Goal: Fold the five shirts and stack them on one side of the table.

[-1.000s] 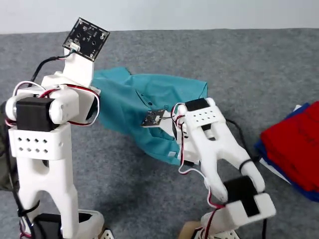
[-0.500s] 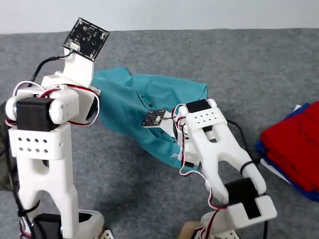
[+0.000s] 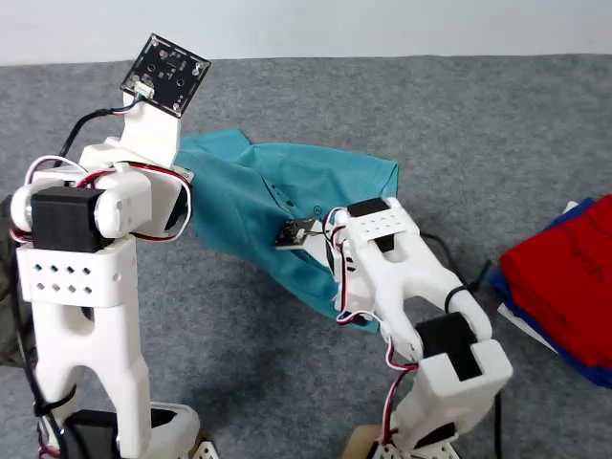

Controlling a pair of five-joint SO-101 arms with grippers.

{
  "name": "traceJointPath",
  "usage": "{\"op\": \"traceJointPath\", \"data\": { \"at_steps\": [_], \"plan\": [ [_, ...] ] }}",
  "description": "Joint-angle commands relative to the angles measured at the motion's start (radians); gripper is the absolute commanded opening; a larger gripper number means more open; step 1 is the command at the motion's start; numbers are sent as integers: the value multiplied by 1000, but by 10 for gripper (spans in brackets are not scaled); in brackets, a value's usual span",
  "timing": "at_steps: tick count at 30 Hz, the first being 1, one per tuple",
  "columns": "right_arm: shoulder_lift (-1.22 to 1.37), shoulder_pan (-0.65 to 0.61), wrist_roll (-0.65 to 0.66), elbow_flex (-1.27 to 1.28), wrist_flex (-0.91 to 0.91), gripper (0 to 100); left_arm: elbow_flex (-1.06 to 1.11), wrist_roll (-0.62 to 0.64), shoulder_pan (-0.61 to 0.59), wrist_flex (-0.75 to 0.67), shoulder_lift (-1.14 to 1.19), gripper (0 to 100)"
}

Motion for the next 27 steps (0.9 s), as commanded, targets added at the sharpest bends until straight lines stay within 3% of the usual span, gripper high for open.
{"op": "traceJointPath", "data": {
  "at_steps": [1,6,14,27],
  "plan": [
    [48,-7,-15,-3,-54,164,-4,-8,-6,-17,-29,2],
    [58,-1,-8,-12,-87,11,-4,-8,-6,-15,-29,2],
    [-30,51,-6,-94,28,9,-4,-8,-6,-17,-31,2],
    [-529,211,21,-253,358,9,-19,-8,0,-14,-40,2]
  ]
}}
